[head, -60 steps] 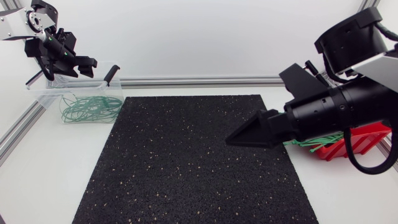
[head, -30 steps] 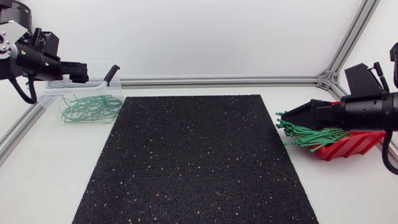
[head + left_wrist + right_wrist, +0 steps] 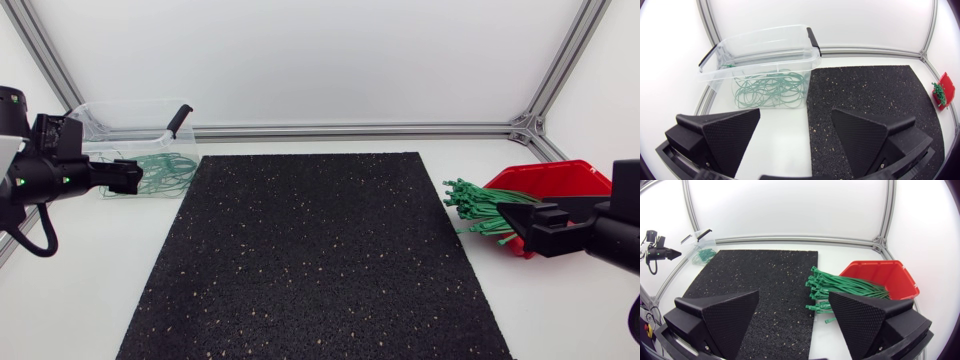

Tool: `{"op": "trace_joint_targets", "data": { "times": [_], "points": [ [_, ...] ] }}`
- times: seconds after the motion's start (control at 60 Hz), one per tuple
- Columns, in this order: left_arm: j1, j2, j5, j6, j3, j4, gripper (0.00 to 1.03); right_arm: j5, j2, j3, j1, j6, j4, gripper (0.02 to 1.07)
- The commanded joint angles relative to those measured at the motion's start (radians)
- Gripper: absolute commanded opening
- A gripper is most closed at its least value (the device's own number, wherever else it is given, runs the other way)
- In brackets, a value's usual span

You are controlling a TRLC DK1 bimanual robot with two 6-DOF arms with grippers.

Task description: Take a green cable tie from the red box, thread the tail through the head to close it, then place it in the transparent bin on the left.

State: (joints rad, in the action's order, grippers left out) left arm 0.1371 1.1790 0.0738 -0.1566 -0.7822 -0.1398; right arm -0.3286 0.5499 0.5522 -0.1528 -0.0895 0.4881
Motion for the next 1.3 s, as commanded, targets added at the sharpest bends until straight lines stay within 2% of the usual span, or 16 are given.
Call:
{"op": "trace_joint_targets", "data": {
  "times": [0.0, 0.183, 0.4, 0.583, 0.967, 1.283],
  "points": [
    [0.01, -0.111, 0.011, 0.023, 0.129, 0.094, 0.99, 0.037, -0.081, -0.064, -0.004, 0.013, -0.037, 1.03],
    [0.015, -0.309, 0.011, 0.091, 0.311, 0.227, 0.99, 0.091, -0.168, -0.155, 0.026, 0.027, -0.121, 1.03],
    [-0.004, -0.559, 0.007, 0.134, 0.478, 0.309, 0.99, 0.157, -0.274, -0.265, 0.061, 0.044, -0.223, 1.03],
    [-0.008, -0.679, -0.011, 0.149, 0.571, 0.356, 0.99, 0.212, -0.362, -0.357, 0.09, 0.059, -0.308, 1.03],
    [-0.057, -0.871, -0.036, 0.152, 0.653, 0.276, 0.99, 0.326, -0.546, -0.548, 0.152, 0.089, -0.485, 1.03],
    [-0.098, -1.03, -0.055, 0.154, 0.72, 0.206, 0.99, 0.329, -0.55, -0.552, 0.153, 0.089, -0.488, 1.03]
  ]
}}
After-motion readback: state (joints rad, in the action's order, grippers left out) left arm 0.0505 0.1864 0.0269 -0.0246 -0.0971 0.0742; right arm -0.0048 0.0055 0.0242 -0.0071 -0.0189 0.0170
